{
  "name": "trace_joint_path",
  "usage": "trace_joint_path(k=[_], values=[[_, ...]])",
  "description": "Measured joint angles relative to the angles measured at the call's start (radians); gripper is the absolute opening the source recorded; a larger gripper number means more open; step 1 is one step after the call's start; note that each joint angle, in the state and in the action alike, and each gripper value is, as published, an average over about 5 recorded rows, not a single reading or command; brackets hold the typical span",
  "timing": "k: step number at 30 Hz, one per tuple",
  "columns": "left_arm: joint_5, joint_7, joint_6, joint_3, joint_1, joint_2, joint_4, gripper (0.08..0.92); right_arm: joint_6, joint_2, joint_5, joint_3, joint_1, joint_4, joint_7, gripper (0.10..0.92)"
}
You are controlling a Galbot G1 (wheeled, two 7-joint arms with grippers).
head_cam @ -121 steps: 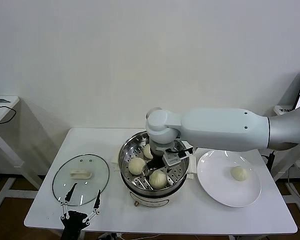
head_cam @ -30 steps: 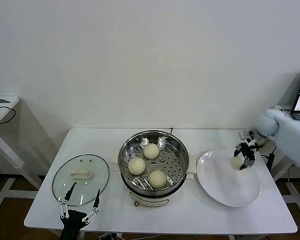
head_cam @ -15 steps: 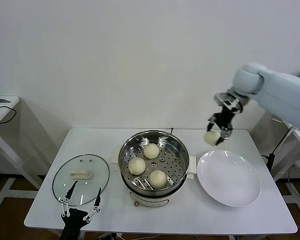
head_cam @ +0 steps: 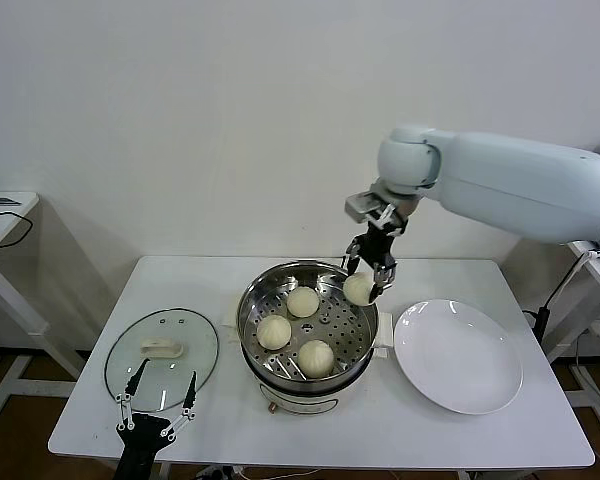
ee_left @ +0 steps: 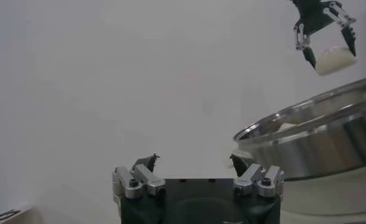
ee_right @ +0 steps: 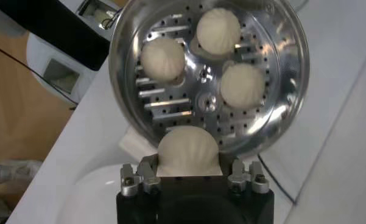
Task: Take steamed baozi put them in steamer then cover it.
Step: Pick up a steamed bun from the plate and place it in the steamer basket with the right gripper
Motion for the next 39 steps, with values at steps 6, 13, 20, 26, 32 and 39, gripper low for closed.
trace_joint_path(k=[6,13,20,26,32,39], values=[[-0.007,0.000,0.002,-0.002,-0.003,0.002,-0.001,0.823,-0.019,0.020,-0.013,-0.023,-0.017,0.015,0.049,0.662],[-0.009,-0.001,0.005,-0.004,-0.005,0.001,0.000,0.823,-0.030,0.040,-0.038,-0.034,-0.043,0.014,0.089,0.662],[-0.012,-0.001,0.005,-0.012,-0.003,0.001,-0.001,0.823,-0.040,0.049,-0.060,-0.040,-0.072,0.017,0.108,0.659],[-0.015,-0.001,0.003,-0.014,-0.003,0.001,0.001,0.823,-0.045,0.052,-0.082,-0.042,-0.091,0.020,0.115,0.654],[-0.016,-0.001,0.002,-0.014,-0.005,0.000,0.002,0.823,-0.048,0.053,-0.106,-0.044,-0.105,0.021,0.119,0.658],[-0.016,-0.001,0.001,-0.015,-0.007,0.000,0.003,0.823,-0.053,0.054,-0.122,-0.041,-0.122,0.023,0.124,0.678]])
